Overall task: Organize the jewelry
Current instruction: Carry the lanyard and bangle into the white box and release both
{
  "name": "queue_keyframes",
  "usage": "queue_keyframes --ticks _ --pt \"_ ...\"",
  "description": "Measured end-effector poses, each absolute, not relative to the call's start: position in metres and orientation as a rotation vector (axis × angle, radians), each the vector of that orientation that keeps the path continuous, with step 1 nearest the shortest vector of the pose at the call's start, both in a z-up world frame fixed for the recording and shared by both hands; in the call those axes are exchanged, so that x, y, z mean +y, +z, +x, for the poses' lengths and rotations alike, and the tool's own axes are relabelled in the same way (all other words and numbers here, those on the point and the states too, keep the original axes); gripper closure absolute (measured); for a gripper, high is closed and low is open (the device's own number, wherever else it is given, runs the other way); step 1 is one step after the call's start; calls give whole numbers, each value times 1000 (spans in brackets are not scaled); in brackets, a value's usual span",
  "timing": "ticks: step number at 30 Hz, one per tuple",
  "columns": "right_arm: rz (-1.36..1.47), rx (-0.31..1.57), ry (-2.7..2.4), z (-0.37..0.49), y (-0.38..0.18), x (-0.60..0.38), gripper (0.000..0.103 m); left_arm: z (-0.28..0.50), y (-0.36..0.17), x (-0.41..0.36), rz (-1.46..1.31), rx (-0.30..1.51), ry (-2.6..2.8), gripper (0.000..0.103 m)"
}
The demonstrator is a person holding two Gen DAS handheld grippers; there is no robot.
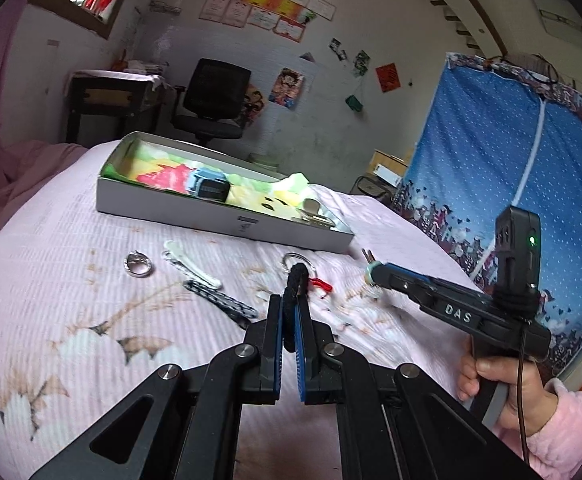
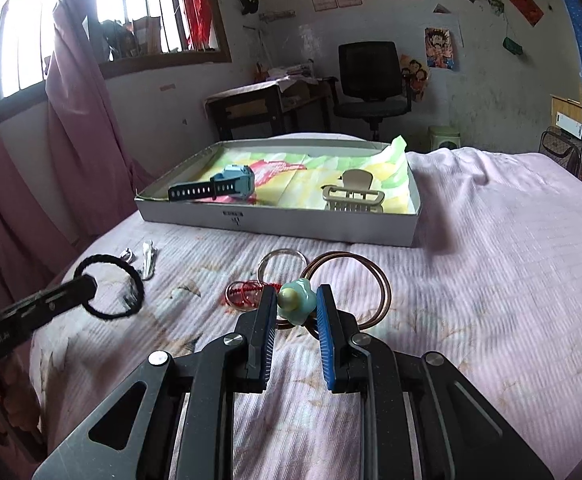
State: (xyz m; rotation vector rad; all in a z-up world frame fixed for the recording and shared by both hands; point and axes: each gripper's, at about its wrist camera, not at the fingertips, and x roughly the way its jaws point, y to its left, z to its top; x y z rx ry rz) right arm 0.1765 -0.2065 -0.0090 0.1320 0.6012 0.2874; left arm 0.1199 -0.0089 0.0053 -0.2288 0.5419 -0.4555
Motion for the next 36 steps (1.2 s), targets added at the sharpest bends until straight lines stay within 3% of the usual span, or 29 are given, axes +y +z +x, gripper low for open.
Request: queue_keyframes --ticks 18,36 --pt "135 419 347 214 26 -189 85 185 60 6 -236 407 -218 97" --pt "142 630 354 321 -11 -152 85 290 30 15 -204 703 -32 97"
